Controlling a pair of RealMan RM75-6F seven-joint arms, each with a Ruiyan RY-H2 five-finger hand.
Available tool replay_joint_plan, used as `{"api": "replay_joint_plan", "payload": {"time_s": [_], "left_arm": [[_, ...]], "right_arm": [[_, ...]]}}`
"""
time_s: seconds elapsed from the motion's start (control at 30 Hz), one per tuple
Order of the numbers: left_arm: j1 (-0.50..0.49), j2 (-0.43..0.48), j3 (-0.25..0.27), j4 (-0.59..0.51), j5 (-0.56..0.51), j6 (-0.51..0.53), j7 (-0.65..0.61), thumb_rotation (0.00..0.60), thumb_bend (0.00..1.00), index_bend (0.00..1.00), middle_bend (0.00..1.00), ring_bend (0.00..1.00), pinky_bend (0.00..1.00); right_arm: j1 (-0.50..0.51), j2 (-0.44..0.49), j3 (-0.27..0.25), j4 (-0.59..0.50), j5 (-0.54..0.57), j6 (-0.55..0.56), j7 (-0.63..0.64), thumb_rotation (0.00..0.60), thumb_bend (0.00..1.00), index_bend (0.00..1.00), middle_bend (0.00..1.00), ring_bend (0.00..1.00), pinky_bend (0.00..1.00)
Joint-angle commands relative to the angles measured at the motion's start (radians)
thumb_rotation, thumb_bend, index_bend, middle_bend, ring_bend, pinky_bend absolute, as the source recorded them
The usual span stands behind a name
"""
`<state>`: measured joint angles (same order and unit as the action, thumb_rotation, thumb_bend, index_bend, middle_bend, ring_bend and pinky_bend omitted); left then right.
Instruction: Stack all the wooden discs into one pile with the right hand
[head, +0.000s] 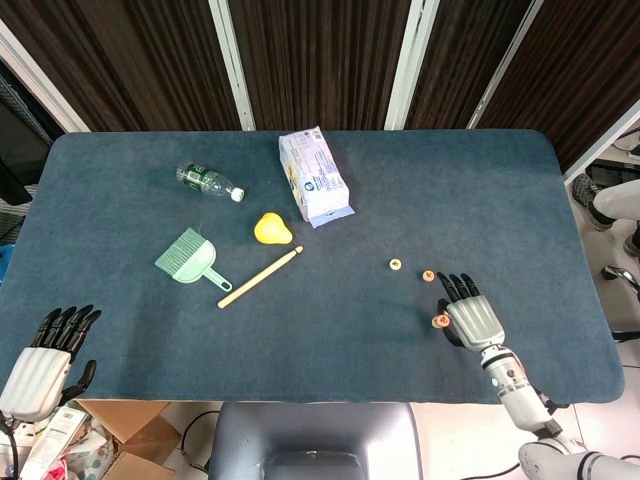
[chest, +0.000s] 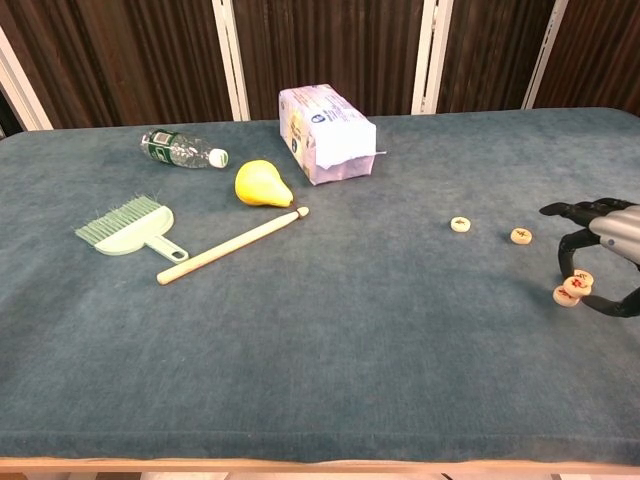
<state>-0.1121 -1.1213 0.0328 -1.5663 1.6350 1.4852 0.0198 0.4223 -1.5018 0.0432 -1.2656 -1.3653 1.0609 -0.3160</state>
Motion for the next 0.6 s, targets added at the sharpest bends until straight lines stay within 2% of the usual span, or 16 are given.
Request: {"api": "replay_joint_plan", "payload": {"time_s": [0.03, 0.27, 0.6], "left_arm": [[-0.001, 0.000, -0.001, -0.001, -0.005, -0.004, 0.001, 0.600, 0.51, 0.01, 0.04, 0.01, 0.04], [0.000, 0.001, -0.001, 0.000, -0.002, 0.002, -0.004, 0.600, 0.51, 0.01, 0.04, 0.01, 0.04], [0.002, 0.001, 0.000, 0.003, 0.003, 0.009, -0.008, 0.600, 0.51, 0.01, 0.04, 0.01, 0.04]], "right_arm": [[0.003, -0.004, 0.000, 0.002, -0.002, -0.003, 0.002, 0.600, 0.49, 0.64, 0.02, 0.00, 0.00], [0.005, -0.007, -0.002, -0.006, -0.001, -0.003, -0.008, 0.600, 0.49, 0.62, 0.02, 0.00, 0.00], [0.001, -0.005, 0.002, -0.018, 0.019, -0.003, -0.025, 0.600, 0.49, 0.52, 0.02, 0.00, 0.00]]}}
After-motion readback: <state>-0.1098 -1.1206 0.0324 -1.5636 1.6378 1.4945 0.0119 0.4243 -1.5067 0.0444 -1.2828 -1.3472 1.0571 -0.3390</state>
